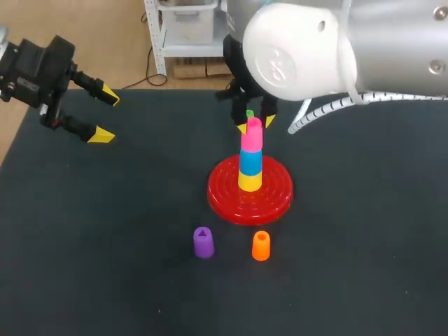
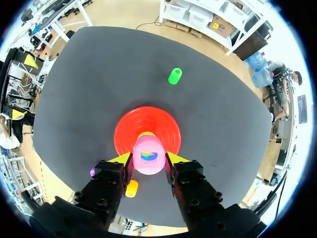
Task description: Pick up and stack the cylinders on the red base in this order: pink,purple,orange,green
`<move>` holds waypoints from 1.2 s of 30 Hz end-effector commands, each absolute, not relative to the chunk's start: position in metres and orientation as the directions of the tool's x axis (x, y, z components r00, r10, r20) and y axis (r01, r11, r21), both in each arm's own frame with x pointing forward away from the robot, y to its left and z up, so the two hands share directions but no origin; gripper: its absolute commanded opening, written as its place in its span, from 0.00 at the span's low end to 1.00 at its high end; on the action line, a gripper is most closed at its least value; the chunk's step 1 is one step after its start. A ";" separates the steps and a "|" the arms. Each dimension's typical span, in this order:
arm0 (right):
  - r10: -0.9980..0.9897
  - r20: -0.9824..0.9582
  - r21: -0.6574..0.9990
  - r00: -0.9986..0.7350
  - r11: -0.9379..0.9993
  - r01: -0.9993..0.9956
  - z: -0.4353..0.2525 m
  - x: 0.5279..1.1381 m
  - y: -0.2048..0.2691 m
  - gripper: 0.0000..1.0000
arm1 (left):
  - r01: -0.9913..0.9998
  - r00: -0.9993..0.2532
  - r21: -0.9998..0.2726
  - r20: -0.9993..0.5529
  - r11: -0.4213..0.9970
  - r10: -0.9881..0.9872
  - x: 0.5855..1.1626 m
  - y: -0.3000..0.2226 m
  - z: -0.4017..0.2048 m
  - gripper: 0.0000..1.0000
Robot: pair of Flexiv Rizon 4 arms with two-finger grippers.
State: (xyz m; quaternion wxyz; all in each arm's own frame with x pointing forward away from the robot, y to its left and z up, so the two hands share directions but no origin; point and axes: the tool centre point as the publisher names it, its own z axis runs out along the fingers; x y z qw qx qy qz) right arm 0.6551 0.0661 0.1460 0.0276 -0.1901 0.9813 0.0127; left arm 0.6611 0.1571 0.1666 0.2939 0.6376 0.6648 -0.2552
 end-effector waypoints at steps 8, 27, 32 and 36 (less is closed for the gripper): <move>-0.384 -0.059 0.001 -0.921 0.923 -0.385 0.139 0.646 0.067 0.00 | 0.998 -0.011 0.040 -0.719 0.056 0.695 0.660 0.158 0.165 1.00; -0.373 -0.027 -0.006 -0.927 0.928 -0.373 0.118 0.650 0.068 0.00 | 0.998 -0.011 0.040 -0.719 0.056 0.695 0.660 0.158 0.165 1.00; -0.382 -0.051 -0.020 -0.923 0.924 -0.382 0.124 0.645 0.069 0.53 | 0.998 -0.011 0.040 -0.719 0.056 0.695 0.660 0.158 0.165 1.00; -0.387 -0.107 -0.049 -0.916 0.922 -0.384 0.141 0.635 0.068 1.00 | 0.998 -0.011 0.040 -0.719 0.056 0.695 0.660 0.158 0.165 1.00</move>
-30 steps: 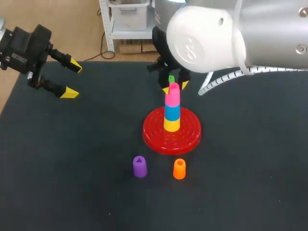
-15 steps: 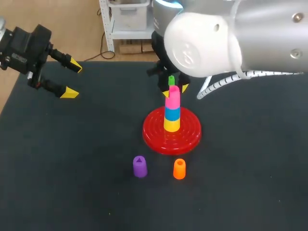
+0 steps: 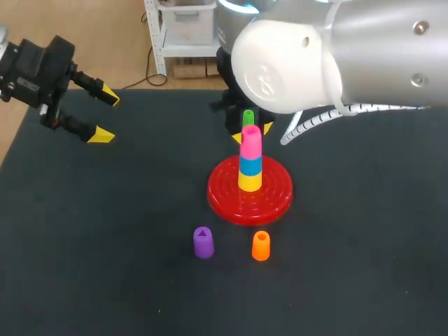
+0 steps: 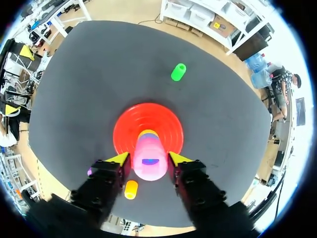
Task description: Pick up and stack the cylinders on the red base in this order: pink,purple,orange,green
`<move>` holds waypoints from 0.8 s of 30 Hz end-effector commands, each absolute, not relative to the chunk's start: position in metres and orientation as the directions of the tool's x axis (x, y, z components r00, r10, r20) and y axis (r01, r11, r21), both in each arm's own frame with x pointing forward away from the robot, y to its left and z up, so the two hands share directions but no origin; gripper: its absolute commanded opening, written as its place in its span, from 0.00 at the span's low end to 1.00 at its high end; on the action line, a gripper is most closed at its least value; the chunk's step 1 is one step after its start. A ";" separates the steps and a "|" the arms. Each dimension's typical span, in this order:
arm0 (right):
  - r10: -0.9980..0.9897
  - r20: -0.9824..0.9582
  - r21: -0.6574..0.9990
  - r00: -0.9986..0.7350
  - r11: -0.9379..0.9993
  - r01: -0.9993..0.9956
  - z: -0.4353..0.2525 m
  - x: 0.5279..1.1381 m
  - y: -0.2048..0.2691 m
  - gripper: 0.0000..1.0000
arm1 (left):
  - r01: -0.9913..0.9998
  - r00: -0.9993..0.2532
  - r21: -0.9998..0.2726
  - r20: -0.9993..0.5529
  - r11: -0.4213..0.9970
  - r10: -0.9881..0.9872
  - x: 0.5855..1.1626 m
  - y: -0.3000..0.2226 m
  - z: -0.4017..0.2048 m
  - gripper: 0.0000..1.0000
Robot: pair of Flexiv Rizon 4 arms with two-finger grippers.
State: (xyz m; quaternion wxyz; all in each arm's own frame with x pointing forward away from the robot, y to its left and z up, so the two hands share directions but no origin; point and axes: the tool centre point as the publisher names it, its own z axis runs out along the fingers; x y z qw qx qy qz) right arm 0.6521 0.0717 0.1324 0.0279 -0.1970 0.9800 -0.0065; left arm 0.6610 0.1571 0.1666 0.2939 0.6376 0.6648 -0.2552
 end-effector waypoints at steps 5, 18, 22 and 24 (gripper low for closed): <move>-0.401 -0.204 -0.114 -0.893 0.916 -0.385 0.162 0.615 0.069 1.00 | 0.998 -0.011 0.040 -0.719 0.056 0.695 0.660 0.158 0.165 1.00; -0.538 -0.153 -0.039 -0.829 0.841 -0.539 0.124 0.542 0.095 1.00 | 0.998 -0.011 0.040 -0.719 0.056 0.695 0.660 0.158 0.165 1.00; -0.586 -0.115 -0.017 -0.802 0.808 -0.588 0.102 0.527 0.106 1.00 | 0.998 -0.011 0.040 -0.719 0.056 0.695 0.660 0.158 0.165 1.00; -0.615 -0.102 -0.008 -0.782 0.786 -0.618 0.094 0.520 0.113 1.00 | 0.998 -0.011 0.040 -0.719 0.056 0.695 0.660 0.158 0.165 1.00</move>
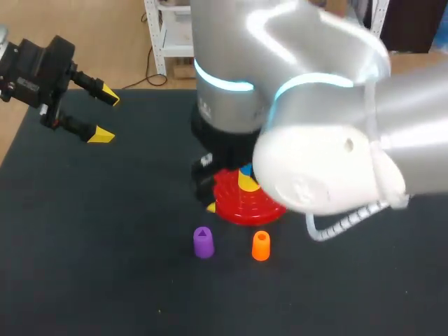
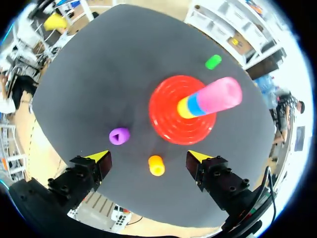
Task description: Pick up and stack the cylinders on the red base in this order: pink,purple,orange,green
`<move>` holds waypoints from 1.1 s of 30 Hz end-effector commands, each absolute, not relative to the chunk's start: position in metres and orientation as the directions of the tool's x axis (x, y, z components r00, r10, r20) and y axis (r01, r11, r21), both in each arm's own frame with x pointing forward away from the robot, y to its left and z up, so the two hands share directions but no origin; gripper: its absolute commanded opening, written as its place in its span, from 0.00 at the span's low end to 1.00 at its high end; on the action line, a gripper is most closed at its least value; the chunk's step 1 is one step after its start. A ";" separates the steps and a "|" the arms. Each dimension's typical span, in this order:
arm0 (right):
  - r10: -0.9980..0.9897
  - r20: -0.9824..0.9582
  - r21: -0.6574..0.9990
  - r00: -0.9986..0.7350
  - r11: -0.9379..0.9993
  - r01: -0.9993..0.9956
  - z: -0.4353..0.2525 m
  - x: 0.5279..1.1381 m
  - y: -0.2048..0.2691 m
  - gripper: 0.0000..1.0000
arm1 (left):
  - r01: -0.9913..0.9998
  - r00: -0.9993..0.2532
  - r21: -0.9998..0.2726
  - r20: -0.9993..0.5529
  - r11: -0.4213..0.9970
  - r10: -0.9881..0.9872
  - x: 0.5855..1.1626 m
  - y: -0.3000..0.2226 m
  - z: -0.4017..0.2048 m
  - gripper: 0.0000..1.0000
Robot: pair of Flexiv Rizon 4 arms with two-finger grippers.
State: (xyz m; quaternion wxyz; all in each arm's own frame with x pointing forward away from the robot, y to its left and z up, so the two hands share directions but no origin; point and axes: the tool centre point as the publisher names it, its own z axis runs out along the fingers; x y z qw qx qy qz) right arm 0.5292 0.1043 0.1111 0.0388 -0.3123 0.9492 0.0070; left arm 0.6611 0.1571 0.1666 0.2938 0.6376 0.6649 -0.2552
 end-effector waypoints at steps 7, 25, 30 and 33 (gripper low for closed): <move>-0.698 -0.050 0.000 -0.714 0.715 -0.699 0.078 0.504 0.139 1.00 | 0.998 -0.011 0.040 -0.719 0.056 0.695 0.660 0.158 0.165 1.00; -0.728 0.030 0.018 -0.685 0.685 -0.728 0.045 0.497 0.154 1.00 | 0.998 -0.011 0.040 -0.719 0.056 0.695 0.660 0.158 0.165 1.00; -0.724 0.042 0.026 -0.688 0.690 -0.724 0.040 0.497 0.153 0.90 | 0.998 -0.011 0.040 -0.719 0.056 0.695 0.660 0.158 0.165 1.00; -0.723 0.047 0.032 -0.690 0.691 -0.722 0.038 0.497 0.154 0.77 | 0.998 -0.011 0.040 -0.719 0.056 0.695 0.660 0.158 0.165 1.00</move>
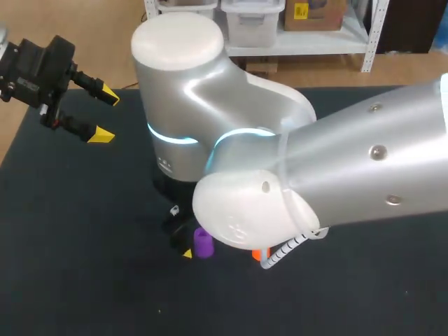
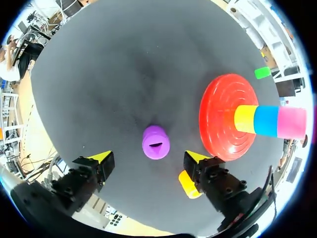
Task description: Pick up and stack the cylinders on the red base in this order: pink,purple,orange,green
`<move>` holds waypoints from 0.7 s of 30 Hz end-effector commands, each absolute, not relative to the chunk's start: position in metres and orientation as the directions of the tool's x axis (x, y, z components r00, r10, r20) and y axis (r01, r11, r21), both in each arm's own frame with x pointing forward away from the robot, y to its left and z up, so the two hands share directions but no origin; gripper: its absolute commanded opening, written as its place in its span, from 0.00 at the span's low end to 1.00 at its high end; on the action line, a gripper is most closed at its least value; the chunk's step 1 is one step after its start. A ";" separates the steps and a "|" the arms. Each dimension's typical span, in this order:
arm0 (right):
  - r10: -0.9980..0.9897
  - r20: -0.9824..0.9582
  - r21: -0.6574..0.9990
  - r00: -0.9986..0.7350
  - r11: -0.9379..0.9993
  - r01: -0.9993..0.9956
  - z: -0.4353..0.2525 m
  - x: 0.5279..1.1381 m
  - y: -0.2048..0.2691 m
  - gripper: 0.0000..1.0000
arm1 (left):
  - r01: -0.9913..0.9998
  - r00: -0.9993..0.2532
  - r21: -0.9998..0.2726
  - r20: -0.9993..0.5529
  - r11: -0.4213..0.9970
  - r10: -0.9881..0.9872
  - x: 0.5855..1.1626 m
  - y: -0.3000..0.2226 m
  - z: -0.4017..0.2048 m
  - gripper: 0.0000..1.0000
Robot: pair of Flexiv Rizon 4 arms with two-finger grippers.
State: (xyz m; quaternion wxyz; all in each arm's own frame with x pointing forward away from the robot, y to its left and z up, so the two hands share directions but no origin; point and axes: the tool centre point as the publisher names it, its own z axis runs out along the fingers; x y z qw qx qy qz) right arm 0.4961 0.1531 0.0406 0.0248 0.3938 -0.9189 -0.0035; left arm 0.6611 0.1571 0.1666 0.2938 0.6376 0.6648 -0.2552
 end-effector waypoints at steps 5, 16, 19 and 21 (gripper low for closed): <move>-0.718 0.058 0.036 -0.693 0.696 -0.717 0.033 0.497 0.152 0.27 | 0.998 -0.011 0.040 -0.719 0.056 0.695 0.660 0.158 0.165 1.00; -0.704 0.062 0.033 -0.708 0.710 -0.703 0.032 0.501 0.150 0.00 | 0.998 -0.011 0.040 -0.719 0.056 0.695 0.660 0.158 0.165 1.00; -0.707 0.064 0.019 -0.704 0.706 -0.708 0.032 0.501 0.150 0.04 | 0.998 -0.011 0.040 -0.719 0.056 0.695 0.660 0.158 0.165 1.00; -0.709 0.066 0.013 -0.702 0.704 -0.710 0.032 0.501 0.149 0.40 | 0.998 -0.011 0.040 -0.719 0.056 0.695 0.660 0.158 0.165 1.00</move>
